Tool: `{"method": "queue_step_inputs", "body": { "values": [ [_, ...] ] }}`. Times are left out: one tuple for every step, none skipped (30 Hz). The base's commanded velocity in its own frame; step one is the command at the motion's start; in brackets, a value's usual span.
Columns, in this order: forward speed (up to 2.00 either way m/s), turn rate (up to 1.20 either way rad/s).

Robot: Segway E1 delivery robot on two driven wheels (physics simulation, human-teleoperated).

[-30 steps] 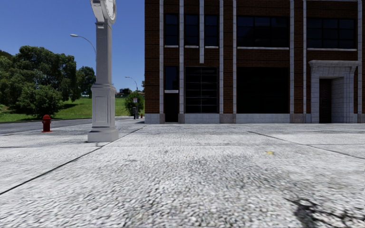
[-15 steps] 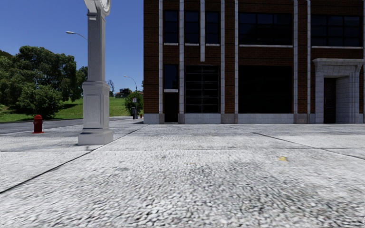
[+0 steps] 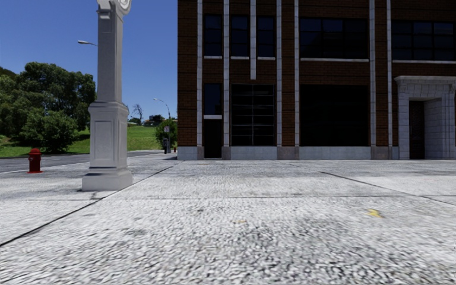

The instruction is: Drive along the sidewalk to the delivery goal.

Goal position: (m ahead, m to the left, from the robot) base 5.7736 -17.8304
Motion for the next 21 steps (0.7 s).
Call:
{"method": "queue_step_inputs", "body": {
  "values": [
    [0.94,0.0],
    [0.94,0.0],
    [0.94,0.0],
    [0.94,0.0],
    [0.94,0.0],
    [0.94,0.0],
    [0.94,0.0],
    [0.94,0.0],
    [0.94,0.0],
    [0.94,0.0],
    [0.94,0.0],
    [0.94,0.0],
    [0.94,0.0],
    [0.94,0.0],
    [0.94,0.0],
    [0.95,0.0],
    [0.95,0.0],
    [0.95,0.0],
    [0.95,0.0],
    [0.95,0.0],
    [0.95,-0.05]
  ]
}}
